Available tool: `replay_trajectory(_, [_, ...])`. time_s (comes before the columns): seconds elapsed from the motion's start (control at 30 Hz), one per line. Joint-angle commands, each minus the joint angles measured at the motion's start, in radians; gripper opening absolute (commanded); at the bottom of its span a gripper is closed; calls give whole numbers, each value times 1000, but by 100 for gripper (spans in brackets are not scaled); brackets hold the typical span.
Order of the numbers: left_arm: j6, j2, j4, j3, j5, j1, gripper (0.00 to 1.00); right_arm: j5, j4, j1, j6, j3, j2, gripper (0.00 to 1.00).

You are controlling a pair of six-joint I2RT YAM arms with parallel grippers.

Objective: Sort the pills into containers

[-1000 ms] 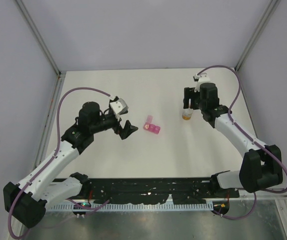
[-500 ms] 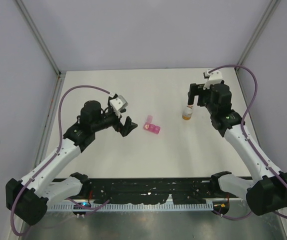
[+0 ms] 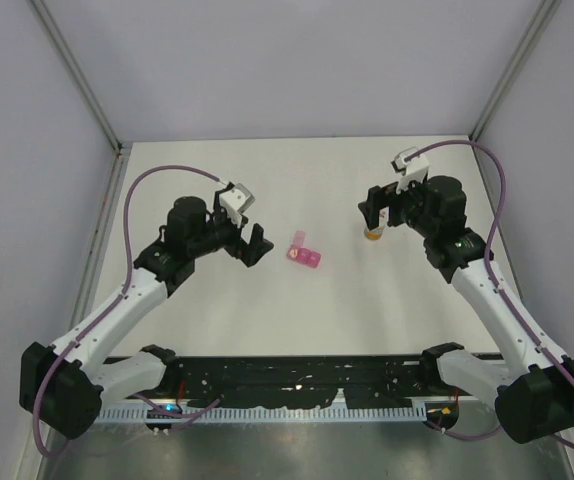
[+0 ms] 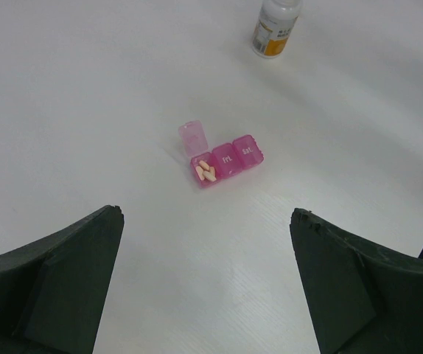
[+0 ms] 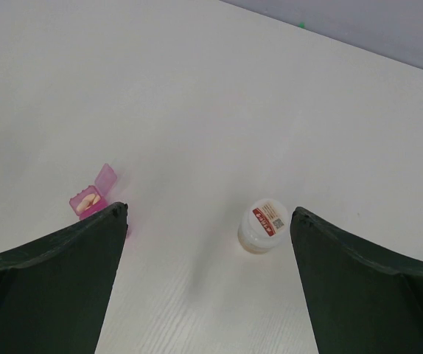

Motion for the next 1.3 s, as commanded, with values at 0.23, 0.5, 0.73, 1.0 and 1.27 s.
replay_trajectory(0.23, [-63, -17, 10, 35, -6, 69, 100, -154, -21, 103, -195, 37, 100, 95])
replay_trajectory(0.5, [-85, -29, -15, 32, 21, 128, 100, -36, -63, 313, -312, 68, 177, 95])
replay_trajectory(0.73, [-130, -29, -14, 29, 23, 191, 100, -61, -95, 378, -335, 114, 301, 95])
replay_trajectory(1.0, [-151, -46, -4, -3, 0, 240, 100, -61, -86, 387, -329, 154, 404, 95])
replay_trajectory(1.27, [-182, -44, 34, -22, 26, 259, 100, -57, -61, 385, -327, 122, 427, 95])
